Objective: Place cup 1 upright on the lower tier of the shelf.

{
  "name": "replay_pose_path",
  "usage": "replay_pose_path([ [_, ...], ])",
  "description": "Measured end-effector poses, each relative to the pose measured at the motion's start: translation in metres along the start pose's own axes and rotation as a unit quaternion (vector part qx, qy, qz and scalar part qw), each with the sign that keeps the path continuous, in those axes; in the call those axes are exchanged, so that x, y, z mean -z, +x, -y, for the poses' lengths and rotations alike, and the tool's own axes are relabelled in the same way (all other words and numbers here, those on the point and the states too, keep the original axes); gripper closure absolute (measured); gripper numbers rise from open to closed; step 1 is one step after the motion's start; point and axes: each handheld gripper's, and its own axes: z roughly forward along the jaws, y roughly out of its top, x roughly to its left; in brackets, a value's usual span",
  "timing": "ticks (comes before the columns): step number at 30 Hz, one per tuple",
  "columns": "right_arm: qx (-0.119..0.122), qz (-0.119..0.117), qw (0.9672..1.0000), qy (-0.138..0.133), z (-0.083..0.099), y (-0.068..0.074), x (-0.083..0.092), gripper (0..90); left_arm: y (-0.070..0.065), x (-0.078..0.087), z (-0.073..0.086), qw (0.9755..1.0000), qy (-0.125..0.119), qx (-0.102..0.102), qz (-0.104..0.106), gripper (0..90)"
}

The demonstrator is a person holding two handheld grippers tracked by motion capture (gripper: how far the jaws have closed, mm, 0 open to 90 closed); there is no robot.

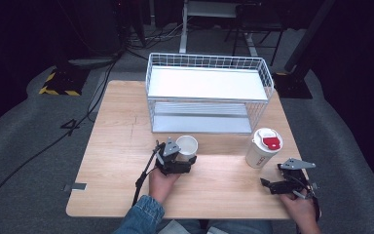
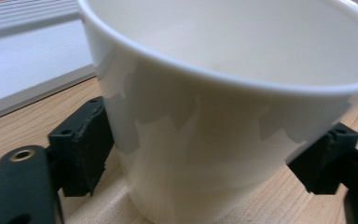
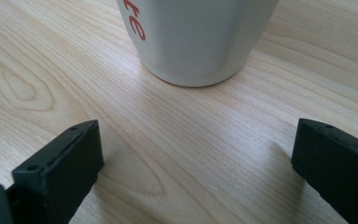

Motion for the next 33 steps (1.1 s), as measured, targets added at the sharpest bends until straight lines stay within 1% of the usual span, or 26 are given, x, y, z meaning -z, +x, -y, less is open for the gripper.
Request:
replay_pose_path([
  [7,0.000,0.000,1.0000,0.000,0.000,0.000,0.000,2.4,-0.001,0.000,0.000,1.0000,0.001,-0.006,-0.008,20.6],
  [12,-0.001,0.001,1.0000,0.000,0.000,0.000,0.000,2.5,-0.001,0.000,0.000,1.0000,0.000,-0.002,-0.008,21.0],
  [13,-0.002,0.001,1.0000,0.000,0.000,0.000,0.000,2.5,-0.001,0.000,0.000,0.9999,0.001,-0.007,-0.011,21.2],
  [15,-0.002,0.001,1.0000,0.000,0.000,0.000,0.000,2.5,-0.002,0.000,0.000,0.9999,0.001,-0.010,-0.014,21.2],
  [17,-0.001,0.001,1.0000,0.000,0.000,0.000,0.000,2.4,-0.003,0.000,0.000,0.9997,0.002,-0.019,-0.017,21.8],
  [22,-0.002,0.001,1.0000,0.000,0.000,0.000,0.000,2.5,-0.004,0.001,0.000,0.9996,0.004,-0.021,-0.020,22.0],
  [23,-0.001,0.001,1.0000,0.000,0.000,0.000,0.000,2.5,-0.004,0.002,-0.001,0.9994,0.006,-0.027,-0.022,22.0],
  [27,-0.002,0.001,1.0000,0.000,0.000,0.000,0.000,2.5,-0.006,0.003,-0.002,0.9995,0.003,-0.023,-0.020,22.1],
  [29,-0.001,0.001,1.0000,0.000,0.000,0.000,0.000,2.5,-0.007,0.005,-0.003,0.9996,0.002,-0.021,-0.021,22.0],
  [30,-0.002,0.001,1.0000,0.000,0.000,0.000,0.000,2.5,-0.006,0.007,-0.005,0.9994,0.002,-0.025,-0.025,22.1],
  [31,-0.002,0.001,1.0000,0.000,0.000,0.000,0.000,2.5,-0.006,0.007,-0.005,0.9994,0.002,-0.025,-0.025,22.1],
  [32,-0.001,0.001,1.0000,0.000,0.000,0.000,0.000,2.5,-0.006,0.010,-0.008,0.9995,-0.003,-0.020,-0.026,22.1],
  [33,-0.002,0.001,1.0000,0.000,0.000,0.000,0.000,2.5,-0.006,0.010,-0.008,0.9995,-0.003,-0.020,-0.026,22.1],
])
